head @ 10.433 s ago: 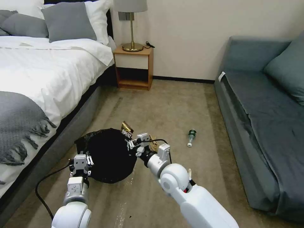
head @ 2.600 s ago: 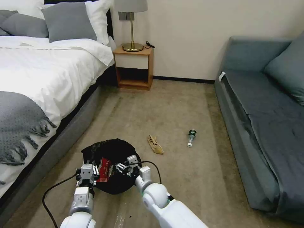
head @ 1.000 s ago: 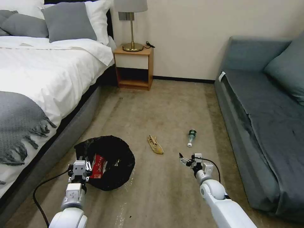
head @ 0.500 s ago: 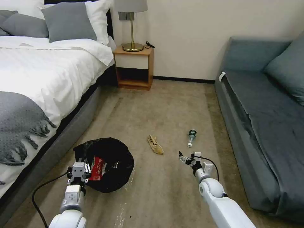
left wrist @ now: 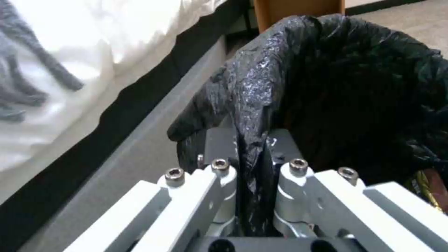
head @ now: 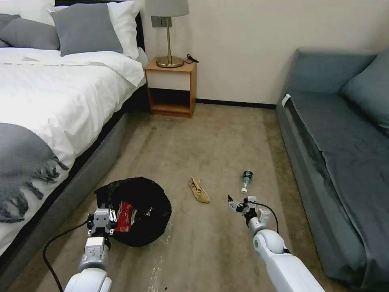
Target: Pick up the trash bin, then pick up the garbage on the floor and place it into the trash bin.
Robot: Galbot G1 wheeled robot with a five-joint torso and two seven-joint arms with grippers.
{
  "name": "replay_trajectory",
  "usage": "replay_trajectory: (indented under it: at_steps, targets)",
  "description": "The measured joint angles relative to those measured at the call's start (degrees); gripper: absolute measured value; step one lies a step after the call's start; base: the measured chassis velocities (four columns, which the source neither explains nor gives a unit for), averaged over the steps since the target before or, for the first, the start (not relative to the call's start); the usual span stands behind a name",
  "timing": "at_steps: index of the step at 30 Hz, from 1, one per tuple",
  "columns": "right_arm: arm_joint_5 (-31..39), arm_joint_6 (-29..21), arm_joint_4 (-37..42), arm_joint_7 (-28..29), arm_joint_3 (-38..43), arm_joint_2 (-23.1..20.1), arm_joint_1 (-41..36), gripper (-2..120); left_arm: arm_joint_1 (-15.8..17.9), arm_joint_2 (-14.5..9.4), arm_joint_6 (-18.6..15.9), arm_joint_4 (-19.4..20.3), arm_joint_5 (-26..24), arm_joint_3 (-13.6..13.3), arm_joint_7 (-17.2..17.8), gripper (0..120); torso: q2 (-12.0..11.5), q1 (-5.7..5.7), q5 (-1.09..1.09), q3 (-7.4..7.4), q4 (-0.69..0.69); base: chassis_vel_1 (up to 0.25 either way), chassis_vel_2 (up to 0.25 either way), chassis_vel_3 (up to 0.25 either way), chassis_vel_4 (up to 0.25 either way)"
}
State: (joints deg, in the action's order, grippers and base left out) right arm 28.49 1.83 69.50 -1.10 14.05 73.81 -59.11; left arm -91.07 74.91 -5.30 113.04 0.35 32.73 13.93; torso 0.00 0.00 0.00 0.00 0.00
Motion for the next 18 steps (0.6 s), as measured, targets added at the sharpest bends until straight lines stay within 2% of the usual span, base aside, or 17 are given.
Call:
replay_trajectory:
  at_steps: [18]
  targets:
    - [-0.27,0.52,-0.06,-0.29,0.3,0.18,-0.45,100,0.82,-0.4,-0.38,-0.19,0.08,-0.64,0.01,6,0.0,0.0,0.0,0.0,0.0,-0.107,0.104,0.105,-0.11]
